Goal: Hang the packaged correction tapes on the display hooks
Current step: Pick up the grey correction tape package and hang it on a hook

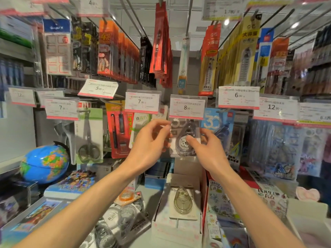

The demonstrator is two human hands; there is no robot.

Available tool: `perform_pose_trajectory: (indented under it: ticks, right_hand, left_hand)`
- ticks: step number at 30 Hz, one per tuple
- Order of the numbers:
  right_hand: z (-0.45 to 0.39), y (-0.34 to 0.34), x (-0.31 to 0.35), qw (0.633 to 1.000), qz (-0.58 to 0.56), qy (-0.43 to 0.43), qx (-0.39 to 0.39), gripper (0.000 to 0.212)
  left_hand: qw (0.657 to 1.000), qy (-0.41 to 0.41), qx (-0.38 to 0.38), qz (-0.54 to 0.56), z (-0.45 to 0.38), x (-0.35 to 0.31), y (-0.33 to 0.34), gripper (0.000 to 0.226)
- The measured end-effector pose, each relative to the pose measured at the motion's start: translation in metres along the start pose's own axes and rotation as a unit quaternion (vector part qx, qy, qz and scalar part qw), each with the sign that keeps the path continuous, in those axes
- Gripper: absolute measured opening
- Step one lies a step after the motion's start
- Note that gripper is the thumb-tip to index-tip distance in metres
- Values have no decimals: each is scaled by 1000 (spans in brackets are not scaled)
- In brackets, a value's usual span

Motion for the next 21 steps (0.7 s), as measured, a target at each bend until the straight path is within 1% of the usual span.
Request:
perform_pose_trajectory:
  ticks: [2, 3, 5, 8, 9, 11, 13, 14, 16, 18, 21]
  right_hand:
    - [-1, 2, -3, 1000, 10, -19, -10, 67]
    - [-1, 3, -4, 1000, 11, -25, -12, 68]
    - [1, 6, -4, 999, 19, -30, -9, 67]
    - [3, 7, -6, 996, 65, -56, -12, 71]
    - [6, 5, -4, 993, 85, -78, -18, 72]
    - [17, 0, 3, 979, 125, -155, -44, 73]
    - [25, -3, 10, 953, 182, -233, -60, 68]
    - [26, -2, 11, 941, 213, -257, -57, 63]
    - [22, 1, 9, 927, 259, -266, -48, 53]
    - [16, 6, 5, 926, 276, -256, -41, 44]
    - [12, 11, 3, 924, 291, -247, -37, 41]
  left_hand:
    - [988, 91, -16, -127, 2, 17, 1, 25]
    - [982, 109, -16, -156, 4, 25, 4, 30]
    - [981, 101, -2, -166, 5, 38, 11, 41]
    - [986, 89, 22, -138, 2, 47, 23, 50]
    - [986, 95, 22, -138, 1, 49, 25, 52]
    - [983, 111, 16, -143, -2, 53, 27, 55]
    - [978, 125, 11, -166, -5, 57, 29, 57]
    - [975, 132, 10, -179, -6, 58, 30, 57]
    - [969, 136, 12, -207, -8, 59, 32, 59]
    - [960, 140, 16, -242, -10, 61, 34, 62]
    - [952, 140, 40, -270, -15, 64, 39, 66]
Point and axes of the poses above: each hand's wrist, its own z-axis away from the middle knuckle, its own y-axis out of the palm, x = y × z, the point moved 5 cm from there along -z, towards the middle knuckle, and after that the axes turned 14 degrees about -x, right-handed, at the moved point
